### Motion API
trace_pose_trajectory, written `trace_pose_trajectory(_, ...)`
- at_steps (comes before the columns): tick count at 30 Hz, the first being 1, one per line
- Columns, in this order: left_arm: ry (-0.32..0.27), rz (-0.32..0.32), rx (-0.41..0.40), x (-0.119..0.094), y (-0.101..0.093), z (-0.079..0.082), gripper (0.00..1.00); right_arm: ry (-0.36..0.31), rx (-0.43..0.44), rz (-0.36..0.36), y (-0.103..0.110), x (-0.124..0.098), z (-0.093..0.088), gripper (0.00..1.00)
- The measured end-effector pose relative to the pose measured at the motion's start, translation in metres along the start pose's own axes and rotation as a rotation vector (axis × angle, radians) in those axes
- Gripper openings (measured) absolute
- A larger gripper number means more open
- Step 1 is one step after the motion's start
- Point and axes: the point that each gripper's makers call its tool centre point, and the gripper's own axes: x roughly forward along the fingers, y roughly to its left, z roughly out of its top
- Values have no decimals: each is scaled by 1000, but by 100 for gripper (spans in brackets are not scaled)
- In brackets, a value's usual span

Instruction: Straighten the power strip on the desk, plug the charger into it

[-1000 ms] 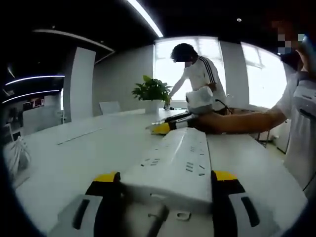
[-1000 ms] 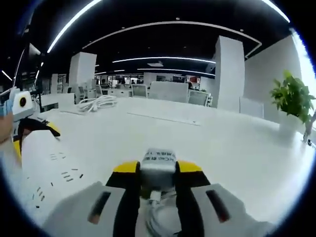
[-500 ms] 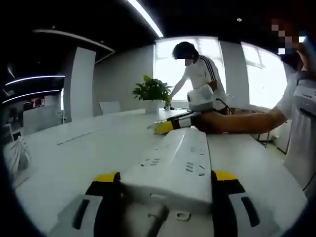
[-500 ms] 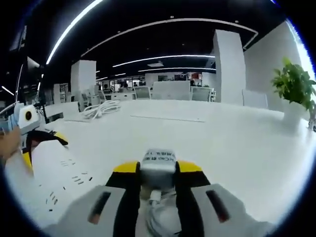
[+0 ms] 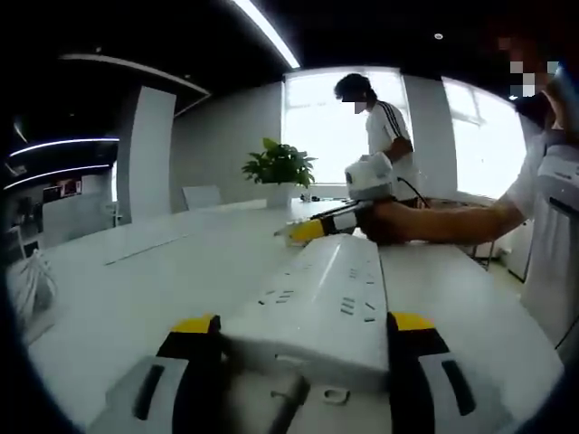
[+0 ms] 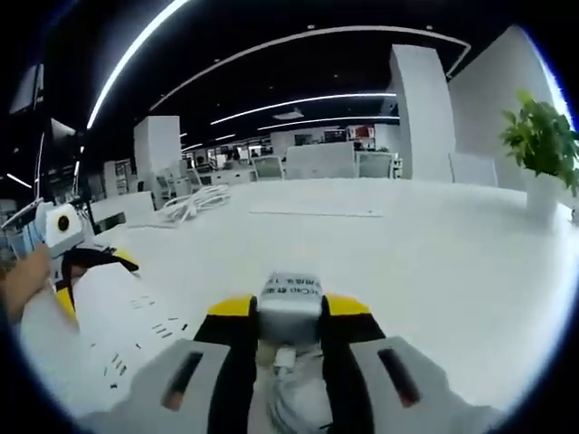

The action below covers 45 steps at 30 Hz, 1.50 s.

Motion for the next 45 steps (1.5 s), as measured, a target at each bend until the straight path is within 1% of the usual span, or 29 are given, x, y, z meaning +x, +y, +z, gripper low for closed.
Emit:
trace_pose_trajectory(6,0,0,0,0,0,0,75,16,6,19,3,-1,0,26)
trace_pose_trajectory(14,0,-1,0,0,0,0,75,31,19,37,6,-10,3,26)
trace_pose_trajectory(21,0,-1,0,0,0,0,75,42,3,62,15,-24,14,26)
trace_pose_trajectory(24,0,-1,0,0,0,0,75,69,-5,70,18,-31,16,26)
trace_pose_trajectory(31,0,0,0,0,0,0,75,131,41,136,34,-46,19,26)
trace_pose_trajectory(32,1,0,0,0,0,0,75,143,38,145,37,-48,20,26)
trace_pose_trajectory(33,0,0,0,0,0,0,75,166,10,153,39,-51,19,26)
trace_pose_trajectory(36,1,0,0,0,0,0,75,217,5,148,43,-57,20,26)
trace_pose_trajectory(39,1,1,0,0,0,0,75,249,-8,147,45,-62,21,26)
trace_pose_trajectory(40,1,1,0,0,0,0,75,265,0,153,47,-63,21,26)
trace_pose_trajectory(43,1,1,0,0,0,0,75,324,77,193,58,-71,19,26)
trace_pose_trajectory(44,1,1,0,0,0,0,75,353,96,208,62,-74,17,26)
trace_pose_trajectory(45,1,1,0,0,0,0,75,364,107,210,64,-76,17,26)
